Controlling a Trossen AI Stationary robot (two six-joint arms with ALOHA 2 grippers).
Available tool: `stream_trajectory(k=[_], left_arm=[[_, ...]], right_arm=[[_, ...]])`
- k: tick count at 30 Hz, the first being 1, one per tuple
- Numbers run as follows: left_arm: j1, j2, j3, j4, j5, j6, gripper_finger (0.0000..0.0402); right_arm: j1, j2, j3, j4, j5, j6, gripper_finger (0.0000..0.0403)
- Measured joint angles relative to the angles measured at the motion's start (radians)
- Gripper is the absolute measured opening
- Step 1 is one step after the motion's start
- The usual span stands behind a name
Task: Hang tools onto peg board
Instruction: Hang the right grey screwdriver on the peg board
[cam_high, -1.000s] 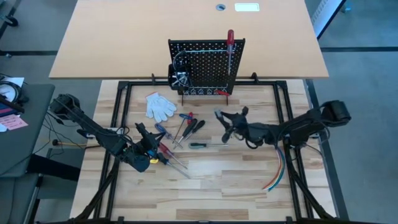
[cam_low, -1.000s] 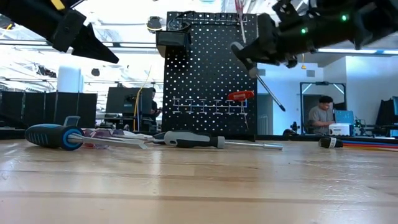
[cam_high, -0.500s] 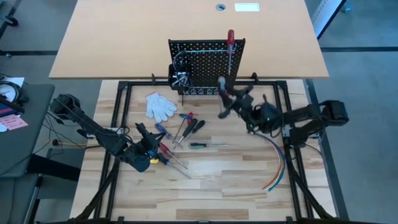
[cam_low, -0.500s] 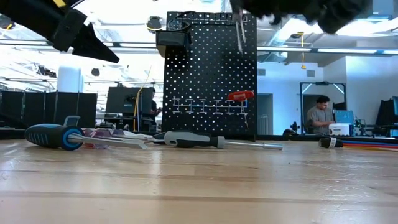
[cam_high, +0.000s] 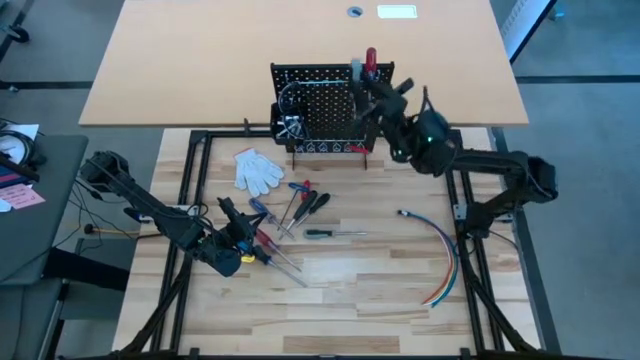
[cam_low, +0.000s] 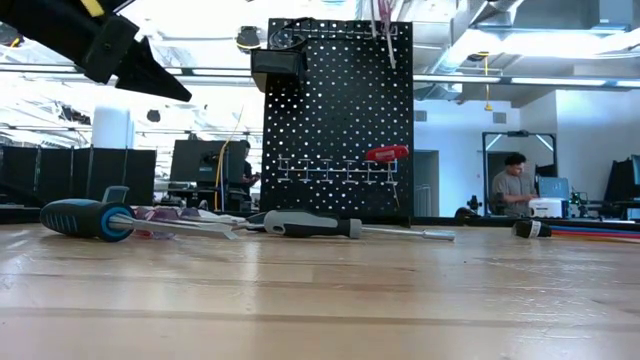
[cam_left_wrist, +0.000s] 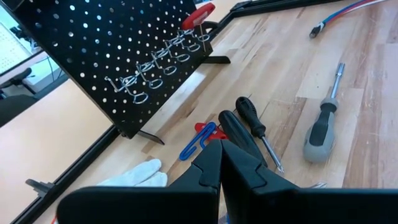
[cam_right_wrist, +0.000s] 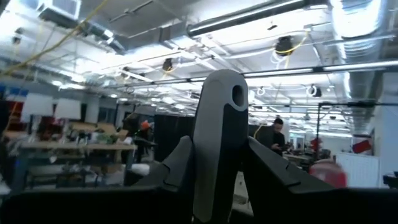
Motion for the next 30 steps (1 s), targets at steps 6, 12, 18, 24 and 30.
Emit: stream_trajectory(k=[6, 12, 18, 24, 30], left_arm=[[0.000, 0.000, 0.000, 0.001, 0.000, 0.000, 0.0000], [0.000, 0.000, 0.000, 0.002, 0.000, 0.000, 0.0000], [0.000, 0.000, 0.000, 0.001, 0.000, 0.000, 0.0000], [0.000, 0.000, 0.000, 0.000, 0.000, 0.000, 0.0000], [0.000, 0.000, 0.000, 0.000, 0.000, 0.000, 0.0000]], right_arm=[[-0.075, 0.002, 0.004, 0.005, -0.049, 0.111, 0.0113], [-0.130, 0.032, 0.004, 0.046, -0.078, 0.158, 0.0113], [-0.153, 0.075, 0.008, 0.078, -0.086, 0.160, 0.0113], [-0.154, 0.116, 0.035, 0.089, -0.088, 0.140, 0.0128], [-0.152, 0.132, 0.049, 0.082, -0.088, 0.115, 0.0156]])
